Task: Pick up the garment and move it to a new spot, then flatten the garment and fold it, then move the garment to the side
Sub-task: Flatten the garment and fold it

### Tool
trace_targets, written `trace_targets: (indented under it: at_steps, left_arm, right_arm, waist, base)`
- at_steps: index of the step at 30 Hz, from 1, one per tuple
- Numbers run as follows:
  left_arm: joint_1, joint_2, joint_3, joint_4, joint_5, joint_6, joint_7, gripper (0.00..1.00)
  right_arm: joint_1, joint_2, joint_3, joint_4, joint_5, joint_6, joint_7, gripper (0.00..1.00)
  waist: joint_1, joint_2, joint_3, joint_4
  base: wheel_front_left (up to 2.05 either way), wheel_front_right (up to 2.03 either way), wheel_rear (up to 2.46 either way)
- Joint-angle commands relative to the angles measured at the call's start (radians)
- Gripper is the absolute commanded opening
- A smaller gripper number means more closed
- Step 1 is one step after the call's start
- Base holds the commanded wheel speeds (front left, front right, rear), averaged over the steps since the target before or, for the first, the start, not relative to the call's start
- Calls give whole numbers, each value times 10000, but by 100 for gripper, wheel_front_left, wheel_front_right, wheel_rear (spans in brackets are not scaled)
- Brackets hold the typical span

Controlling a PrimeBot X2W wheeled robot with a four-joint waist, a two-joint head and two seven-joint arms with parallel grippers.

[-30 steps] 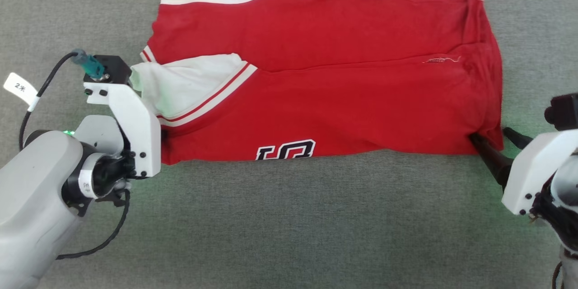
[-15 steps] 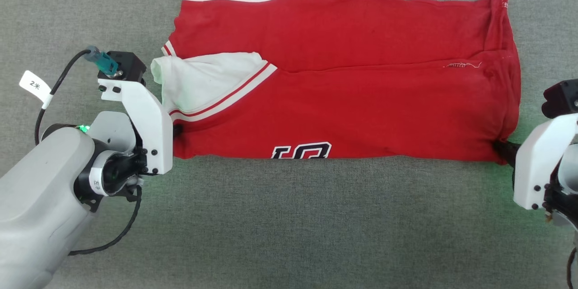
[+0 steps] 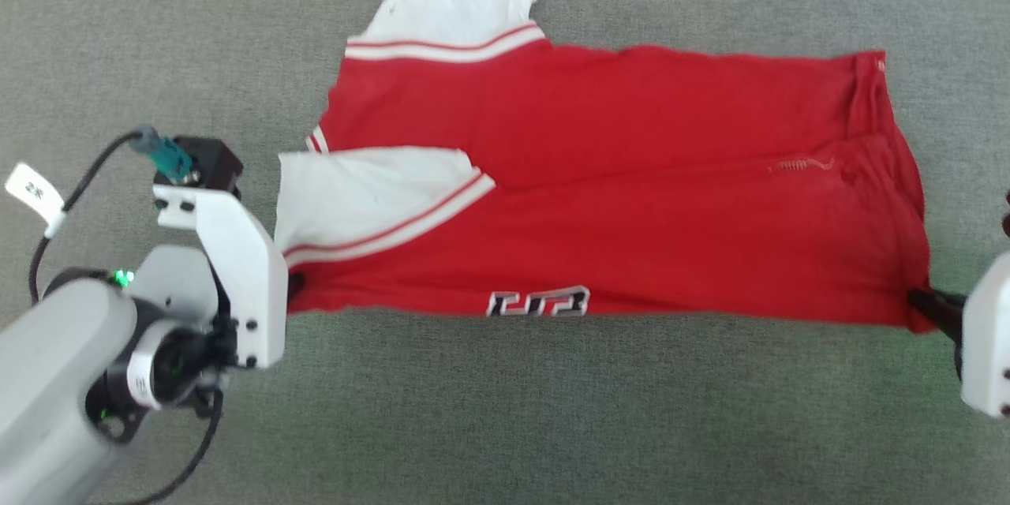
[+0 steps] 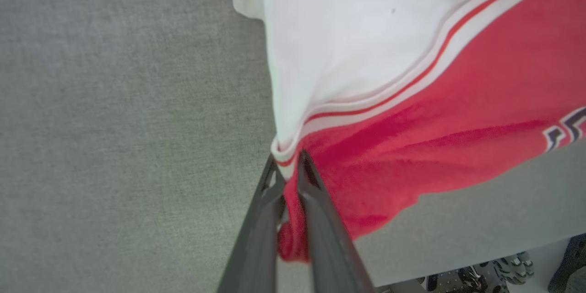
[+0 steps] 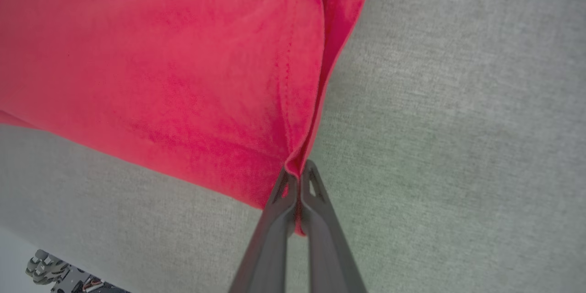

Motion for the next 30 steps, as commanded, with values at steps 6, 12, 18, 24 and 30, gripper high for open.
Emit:
trace_targets:
  at_steps: [6,12,18,24,30]
  left_arm:
    - [906,376,-155,-1148,-57,644,-13,0]
    - [1129,42,-326,-681,65,534,-296,42]
    - [719,-182,-252,-50,107,299,-388,100]
    - [61,550,219,-585,295,376,-234,100]
    - [-1082,1340,536,-807,880,245,131,100]
  right_arm:
    - [1046,137,-428,-761,189,-4,580,0]
    - [1441,584,-329,-410,-116,-4,-71,0]
    - [1211,829,170,222,-229,-4,-1241,100]
    - [850,701,104,-88,-118,-2,-2202,100]
    - [269,1063,74,-617,-164,-4,-3726,100]
  waist:
    - [0,0,35,53]
    - [0,0,207,59]
    - [0,0,304,-90]
    - [0,0,296,-473]
    - [0,0,393,-1129]
  base:
    - [0,0,0]
    - [0,0,0]
    - [0,0,0]
    - [0,0,0]
    - [0,0,0]
